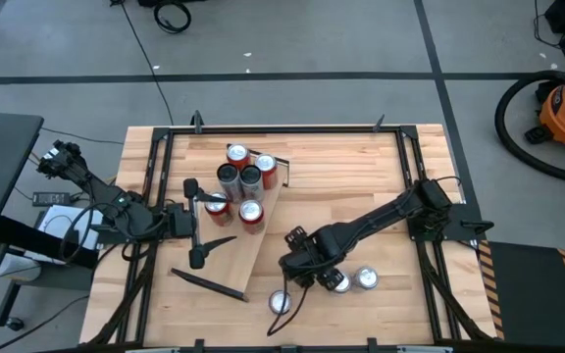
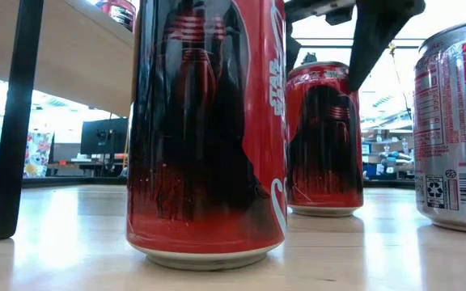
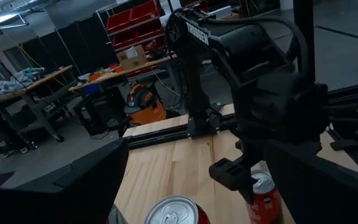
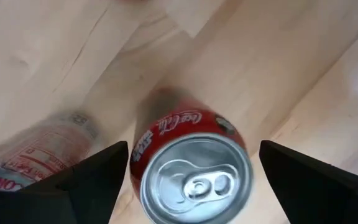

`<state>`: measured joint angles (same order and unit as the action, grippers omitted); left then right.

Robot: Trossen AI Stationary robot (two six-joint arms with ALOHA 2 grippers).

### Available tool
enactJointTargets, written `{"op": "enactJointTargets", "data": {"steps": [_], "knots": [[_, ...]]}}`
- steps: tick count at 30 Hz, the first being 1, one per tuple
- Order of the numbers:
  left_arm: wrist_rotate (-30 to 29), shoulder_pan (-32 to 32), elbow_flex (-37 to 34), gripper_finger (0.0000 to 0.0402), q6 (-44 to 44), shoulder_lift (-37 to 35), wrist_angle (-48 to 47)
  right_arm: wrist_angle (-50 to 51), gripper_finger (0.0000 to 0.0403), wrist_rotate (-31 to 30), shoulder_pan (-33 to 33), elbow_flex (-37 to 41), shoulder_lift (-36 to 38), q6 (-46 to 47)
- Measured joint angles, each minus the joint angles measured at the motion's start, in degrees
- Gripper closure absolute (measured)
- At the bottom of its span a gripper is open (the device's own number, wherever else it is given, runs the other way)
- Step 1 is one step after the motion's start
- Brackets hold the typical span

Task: Place canned beverage on shelf
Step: Put the right red soda can on the shelf

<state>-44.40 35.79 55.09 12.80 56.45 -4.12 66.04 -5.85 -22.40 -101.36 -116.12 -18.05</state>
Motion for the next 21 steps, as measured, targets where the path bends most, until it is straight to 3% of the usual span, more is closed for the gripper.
{"op": "enactJointTargets", "data": {"steps": [7,11,15,18,21], "knots": [[0.0,0.0,0.0,0.0015,0.0,0.0,0.0,-0.7,0.0050,1.1,1.0,2.3,0.0,5.4],[0.0,0.0,0.0,0.0015,0.0,0.0,0.0,-0.8,0.0083,1.4,1.4,2.3,0.0,15.4],[0.0,0.0,0.0,0.0015,0.0,0.0,0.0,-0.8,0.0085,1.2,1.4,2.3,0.0,31.1],[0.0,0.0,0.0,0.0015,0.0,0.0,0.0,-1.2,0.0065,1.3,1.7,2.3,0.0,44.3],[0.0,0.0,0.0,0.0015,-0.2,0.0,0.0,-1.4,0.0023,3.0,1.7,2.3,0.0,47.4]]}}
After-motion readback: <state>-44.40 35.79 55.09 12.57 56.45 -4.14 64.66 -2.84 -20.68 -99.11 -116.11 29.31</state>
